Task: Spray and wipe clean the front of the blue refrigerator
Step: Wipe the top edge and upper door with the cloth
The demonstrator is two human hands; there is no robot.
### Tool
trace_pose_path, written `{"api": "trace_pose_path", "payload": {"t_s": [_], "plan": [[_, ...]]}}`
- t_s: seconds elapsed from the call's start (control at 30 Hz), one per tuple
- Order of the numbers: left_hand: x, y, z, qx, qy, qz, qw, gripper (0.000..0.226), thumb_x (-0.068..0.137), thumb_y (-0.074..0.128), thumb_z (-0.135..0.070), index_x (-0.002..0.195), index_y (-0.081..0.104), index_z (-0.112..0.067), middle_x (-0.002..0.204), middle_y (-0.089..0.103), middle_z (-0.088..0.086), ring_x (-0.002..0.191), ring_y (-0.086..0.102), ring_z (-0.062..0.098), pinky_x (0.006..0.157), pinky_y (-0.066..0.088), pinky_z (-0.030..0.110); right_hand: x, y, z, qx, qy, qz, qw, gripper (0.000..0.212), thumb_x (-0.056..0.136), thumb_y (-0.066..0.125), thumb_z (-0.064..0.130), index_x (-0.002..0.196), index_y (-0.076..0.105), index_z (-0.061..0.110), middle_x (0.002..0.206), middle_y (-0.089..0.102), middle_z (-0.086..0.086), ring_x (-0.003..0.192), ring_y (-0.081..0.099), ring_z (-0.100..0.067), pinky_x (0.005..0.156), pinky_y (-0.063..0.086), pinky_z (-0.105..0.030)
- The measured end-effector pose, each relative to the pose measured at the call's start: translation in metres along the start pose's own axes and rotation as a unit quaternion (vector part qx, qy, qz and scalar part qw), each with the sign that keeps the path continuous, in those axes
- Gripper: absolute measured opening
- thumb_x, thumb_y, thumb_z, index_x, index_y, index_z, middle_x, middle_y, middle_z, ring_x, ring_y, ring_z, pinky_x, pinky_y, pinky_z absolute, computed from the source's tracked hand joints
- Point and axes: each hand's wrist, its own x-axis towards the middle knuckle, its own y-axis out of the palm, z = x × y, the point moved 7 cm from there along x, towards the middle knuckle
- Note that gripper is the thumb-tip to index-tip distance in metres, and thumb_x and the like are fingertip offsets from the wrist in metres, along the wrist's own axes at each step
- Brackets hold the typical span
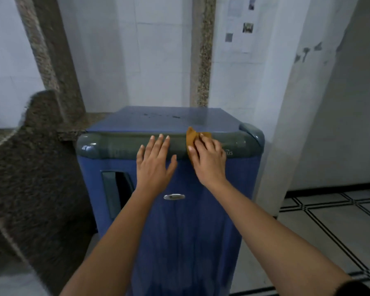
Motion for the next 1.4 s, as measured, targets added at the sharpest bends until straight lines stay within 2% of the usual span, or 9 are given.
{"api": "trace_pose_path", "payload": {"t_s": [0.1, 0.2, 0.33, 0.5, 0.7, 0.87, 1.03, 1.23, 1.4], "plan": [[0.007, 0.013, 0.014, 0.019, 0.025, 0.013, 0.999, 0.059, 0.090, 0.027, -0.043, 0.138, 0.041, -0.013, 0.144, 0.042, 0.007, 0.136, 0.032, 0.026, 0.109, 0.021, 0.047, 0.014, 0.017, -0.004, -0.050, 0.002, 0.006, 0.999, 0.052, 0.096, 0.020, 0.039, 0.129, 0.048, 0.011, 0.140, 0.045, -0.007, 0.136, 0.030, -0.026, 0.110, 0.019, -0.047], [0.009, 0.024, 0.017, 0.038, 0.050, -0.027, 0.998, 0.055, 0.091, 0.031, -0.040, 0.137, 0.042, -0.013, 0.142, 0.044, 0.007, 0.135, 0.033, 0.024, 0.108, 0.016, 0.042, 0.026, 0.029, 0.004, -0.108, -0.023, -0.038, 0.993, 0.045, 0.096, 0.027, 0.035, 0.126, 0.053, 0.013, 0.129, 0.057, -0.007, 0.127, 0.045, -0.030, 0.105, 0.028, -0.050], [0.002, 0.023, 0.014, 0.044, 0.040, -0.082, 0.995, 0.056, 0.093, 0.026, -0.041, 0.140, 0.037, -0.011, 0.146, 0.038, 0.007, 0.137, 0.022, 0.021, 0.111, 0.005, 0.039, 0.007, 0.035, 0.001, -0.161, -0.166, -0.035, 0.972, 0.043, 0.099, 0.025, 0.037, 0.127, 0.051, 0.016, 0.134, 0.053, -0.008, 0.127, 0.044, -0.029, 0.106, 0.025, -0.048], [0.001, 0.036, -0.004, 0.053, 0.044, -0.067, 0.995, 0.059, 0.097, 0.013, -0.045, 0.142, 0.031, -0.012, 0.147, 0.036, 0.007, 0.141, 0.013, 0.017, 0.112, 0.003, 0.041, 0.026, -0.015, -0.082, -0.153, 0.114, -0.134, 0.972, 0.046, 0.093, 0.028, 0.030, 0.114, 0.062, 0.007, 0.123, 0.061, -0.010, 0.124, 0.046, -0.032, 0.106, 0.028, -0.053], [0.003, 0.040, -0.013, 0.044, 0.013, -0.098, 0.994, 0.059, 0.097, 0.013, -0.045, 0.143, 0.028, -0.011, 0.148, 0.034, 0.007, 0.143, -0.002, 0.011, 0.112, -0.002, 0.042, 0.012, 0.013, -0.034, -0.192, -0.194, -0.038, 0.961, 0.045, 0.098, 0.025, 0.033, 0.126, 0.050, 0.008, 0.129, 0.057, -0.013, 0.123, 0.049, -0.031, 0.104, 0.032, -0.046], [0.004, 0.050, -0.035, 0.055, 0.001, -0.110, 0.992, 0.059, 0.097, 0.013, -0.045, 0.143, 0.027, -0.010, 0.148, 0.033, 0.008, 0.143, -0.003, 0.011, 0.112, -0.002, 0.041, 0.034, -0.029, -0.106, -0.183, 0.004, -0.096, 0.978, 0.043, 0.091, 0.032, 0.027, 0.113, 0.061, 0.003, 0.119, 0.062, -0.015, 0.115, 0.054, -0.034, 0.102, 0.034, -0.048], [0.011, 0.062, -0.065, 0.061, -0.006, -0.125, 0.990, 0.058, 0.098, 0.014, -0.044, 0.142, 0.029, -0.010, 0.147, 0.034, 0.008, 0.143, -0.003, 0.011, 0.113, -0.002, 0.040, 0.011, -0.002, -0.079, -0.203, -0.283, -0.050, 0.936, 0.045, 0.096, 0.032, 0.034, 0.129, 0.046, 0.006, 0.132, 0.053, -0.015, 0.124, 0.045, -0.032, 0.106, 0.030, -0.048], [0.003, 0.070, -0.074, 0.068, -0.042, -0.151, 0.985, 0.060, 0.097, 0.014, -0.045, 0.143, 0.026, -0.008, 0.148, 0.026, 0.008, 0.143, -0.005, 0.012, 0.113, -0.004, 0.040, 0.026, -0.023, -0.114, -0.160, -0.109, -0.128, 0.973, 0.046, 0.094, 0.030, 0.031, 0.119, 0.055, 0.003, 0.120, 0.060, -0.017, 0.119, 0.050, -0.034, 0.104, 0.032, -0.048], [0.001, 0.069, -0.074, 0.075, -0.059, -0.157, 0.983, 0.059, 0.097, 0.014, -0.044, 0.143, 0.025, -0.008, 0.149, 0.026, 0.007, 0.143, -0.006, 0.010, 0.113, -0.004, 0.038, 0.013, -0.016, -0.108, -0.202, -0.318, -0.070, 0.924, 0.046, 0.096, 0.035, 0.035, 0.129, 0.044, 0.004, 0.131, 0.054, -0.017, 0.124, 0.047, -0.033, 0.104, 0.034, -0.048]]}}
